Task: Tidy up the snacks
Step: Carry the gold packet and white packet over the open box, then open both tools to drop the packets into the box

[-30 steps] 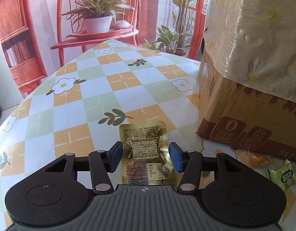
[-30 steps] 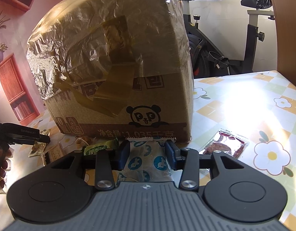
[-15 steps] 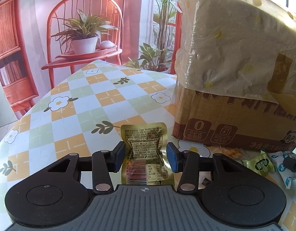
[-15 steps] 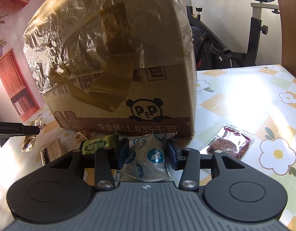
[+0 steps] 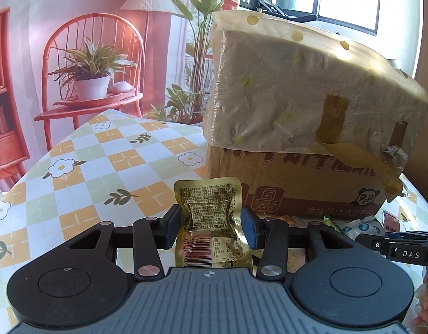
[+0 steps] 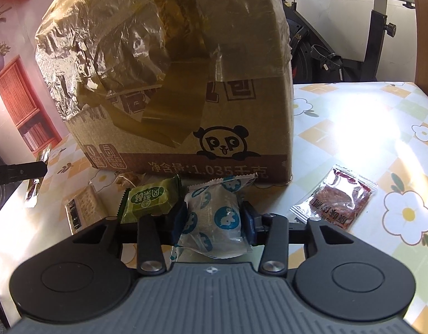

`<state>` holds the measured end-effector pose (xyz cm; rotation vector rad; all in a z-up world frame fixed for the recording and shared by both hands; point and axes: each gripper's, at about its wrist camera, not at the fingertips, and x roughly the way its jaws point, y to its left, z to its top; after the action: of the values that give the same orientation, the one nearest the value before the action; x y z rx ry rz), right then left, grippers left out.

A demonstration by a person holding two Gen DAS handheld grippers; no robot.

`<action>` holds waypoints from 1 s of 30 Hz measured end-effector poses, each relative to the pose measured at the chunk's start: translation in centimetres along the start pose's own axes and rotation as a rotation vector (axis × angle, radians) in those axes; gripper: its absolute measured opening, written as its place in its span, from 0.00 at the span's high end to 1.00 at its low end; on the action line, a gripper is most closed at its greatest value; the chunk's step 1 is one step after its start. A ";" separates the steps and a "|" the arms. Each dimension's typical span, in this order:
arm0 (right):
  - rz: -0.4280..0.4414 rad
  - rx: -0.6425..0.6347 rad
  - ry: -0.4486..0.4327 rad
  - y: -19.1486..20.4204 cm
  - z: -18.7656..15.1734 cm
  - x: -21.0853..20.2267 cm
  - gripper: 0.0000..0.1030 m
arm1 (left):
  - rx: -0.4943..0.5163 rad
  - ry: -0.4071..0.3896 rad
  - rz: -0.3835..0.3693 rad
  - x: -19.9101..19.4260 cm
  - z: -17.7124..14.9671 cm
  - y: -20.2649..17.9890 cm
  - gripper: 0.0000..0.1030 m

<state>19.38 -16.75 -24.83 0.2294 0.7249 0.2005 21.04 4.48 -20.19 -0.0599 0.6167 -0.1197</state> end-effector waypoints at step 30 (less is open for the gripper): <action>0.004 0.034 -0.281 1.4 3.9 -11.7 0.61 | 0.033 -0.271 -0.115 -5.5 6.7 -2.3 0.52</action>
<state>13.26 -18.95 -14.21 0.2850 0.4496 0.1557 20.25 3.01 -11.31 -0.0785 0.3400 -0.2289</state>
